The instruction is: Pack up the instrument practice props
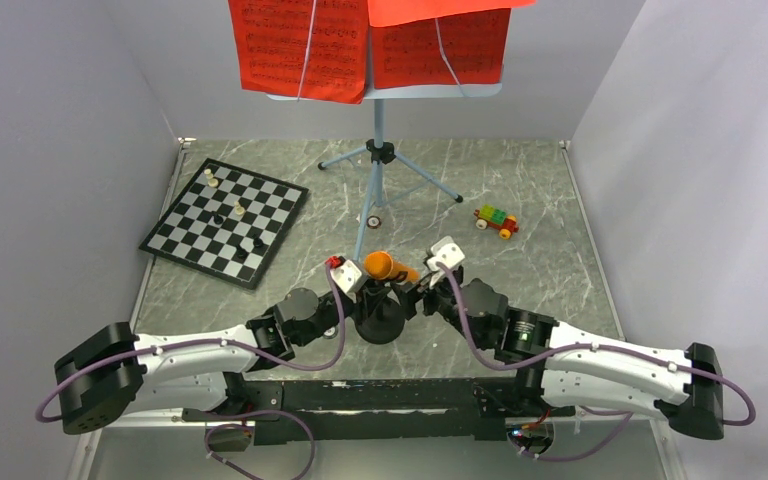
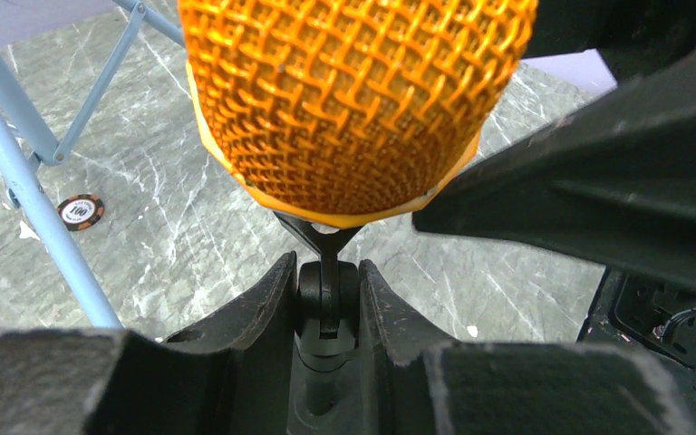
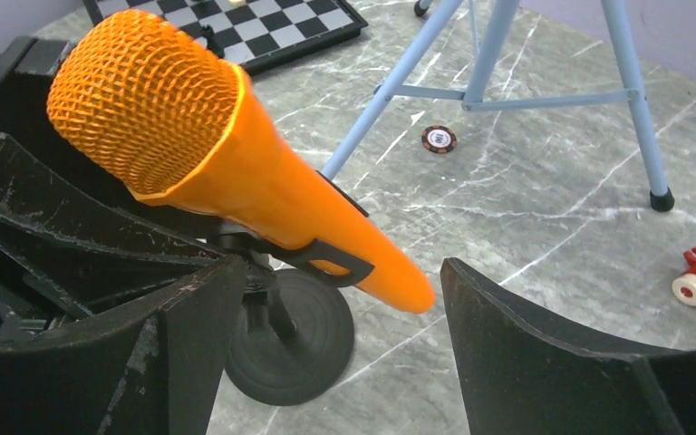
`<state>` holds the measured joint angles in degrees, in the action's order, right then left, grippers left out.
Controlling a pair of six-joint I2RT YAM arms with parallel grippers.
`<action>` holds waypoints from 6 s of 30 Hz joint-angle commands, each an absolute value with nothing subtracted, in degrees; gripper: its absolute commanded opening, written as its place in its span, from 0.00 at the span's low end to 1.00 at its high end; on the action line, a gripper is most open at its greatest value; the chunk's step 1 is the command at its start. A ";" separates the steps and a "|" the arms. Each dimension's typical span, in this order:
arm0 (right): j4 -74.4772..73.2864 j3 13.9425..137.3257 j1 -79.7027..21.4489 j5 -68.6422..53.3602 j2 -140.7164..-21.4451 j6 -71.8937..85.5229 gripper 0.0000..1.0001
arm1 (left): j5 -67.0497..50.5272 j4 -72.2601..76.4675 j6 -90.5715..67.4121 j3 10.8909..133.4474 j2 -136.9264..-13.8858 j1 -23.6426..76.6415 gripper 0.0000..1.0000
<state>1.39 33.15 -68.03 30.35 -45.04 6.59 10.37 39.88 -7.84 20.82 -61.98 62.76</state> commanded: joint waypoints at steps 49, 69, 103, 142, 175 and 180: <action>26.28 32.88 -64.25 39.94 -52.84 -11.30 0.00 | 7.99 31.33 -11.90 20.11 -65.69 64.16 0.00; 8.69 40.62 -64.34 48.83 -46.81 -4.89 0.00 | 10.19 31.20 -12.52 20.82 -64.46 64.25 0.19; -24.01 50.24 -64.08 32.27 -35.87 21.75 0.00 | 12.62 21.30 -15.30 18.46 -34.76 64.19 0.99; 4.99 59.62 -64.09 -9.79 -55.81 27.74 0.00 | -9.81 24.73 -16.98 27.31 -32.34 60.91 0.99; -7.38 59.12 -62.36 0.27 -56.01 21.62 1.00 | 16.71 -28.73 -40.32 32.08 -31.44 28.18 0.00; -8.90 58.71 -62.32 0.27 -54.55 20.00 1.00 | 15.12 -26.88 -46.09 29.70 -35.79 15.89 0.00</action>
<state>-7.77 57.25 -62.37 0.10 -56.60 22.46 18.35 -27.33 -39.03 31.03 -33.45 23.64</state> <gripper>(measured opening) 0.994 0.408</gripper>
